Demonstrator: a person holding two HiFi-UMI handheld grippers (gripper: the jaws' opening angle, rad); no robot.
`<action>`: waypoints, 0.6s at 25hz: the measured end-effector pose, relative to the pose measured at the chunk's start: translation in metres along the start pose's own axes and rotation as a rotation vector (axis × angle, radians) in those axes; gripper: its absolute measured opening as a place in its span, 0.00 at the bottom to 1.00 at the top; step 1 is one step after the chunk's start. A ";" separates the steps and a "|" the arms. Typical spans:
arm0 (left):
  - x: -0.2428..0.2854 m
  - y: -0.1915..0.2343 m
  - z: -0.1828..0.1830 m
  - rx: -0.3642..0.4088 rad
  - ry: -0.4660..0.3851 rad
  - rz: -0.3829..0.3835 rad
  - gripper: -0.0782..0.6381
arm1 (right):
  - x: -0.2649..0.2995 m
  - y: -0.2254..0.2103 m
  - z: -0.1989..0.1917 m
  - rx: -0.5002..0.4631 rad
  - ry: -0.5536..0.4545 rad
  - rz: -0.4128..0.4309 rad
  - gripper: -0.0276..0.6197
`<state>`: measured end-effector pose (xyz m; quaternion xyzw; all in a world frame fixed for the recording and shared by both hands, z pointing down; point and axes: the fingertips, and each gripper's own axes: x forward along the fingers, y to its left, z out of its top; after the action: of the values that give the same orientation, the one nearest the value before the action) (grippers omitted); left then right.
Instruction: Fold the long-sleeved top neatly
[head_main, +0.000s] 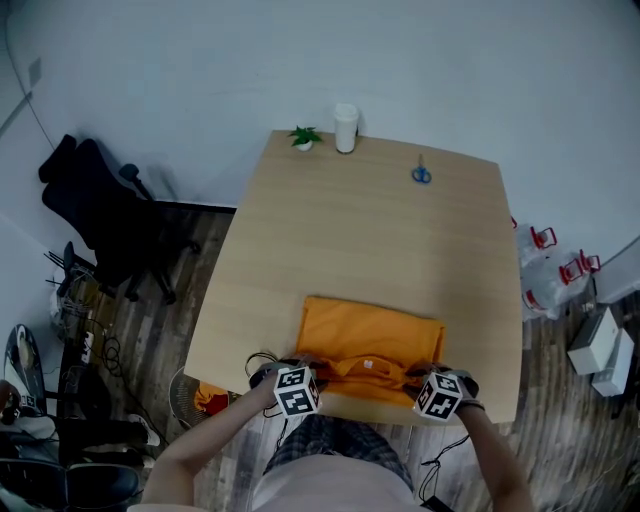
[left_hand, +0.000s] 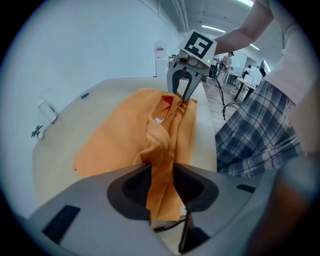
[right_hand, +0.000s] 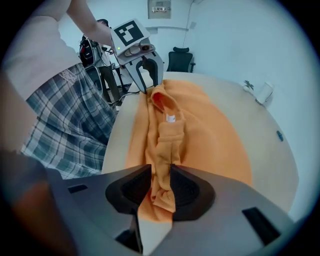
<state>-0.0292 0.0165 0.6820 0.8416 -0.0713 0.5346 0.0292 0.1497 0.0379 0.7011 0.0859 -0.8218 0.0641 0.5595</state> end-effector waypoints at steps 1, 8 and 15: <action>0.000 -0.002 -0.002 -0.012 -0.002 -0.001 0.30 | 0.002 0.004 -0.002 0.007 0.009 0.015 0.26; -0.029 0.006 0.024 -0.059 -0.098 0.014 0.36 | -0.020 0.001 0.022 0.084 -0.110 -0.019 0.29; -0.003 -0.004 0.051 0.000 -0.086 -0.110 0.37 | -0.004 0.002 0.046 0.102 -0.141 0.074 0.34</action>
<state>0.0162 0.0144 0.6573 0.8664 -0.0263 0.4955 0.0553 0.1089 0.0310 0.6807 0.0882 -0.8574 0.1202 0.4925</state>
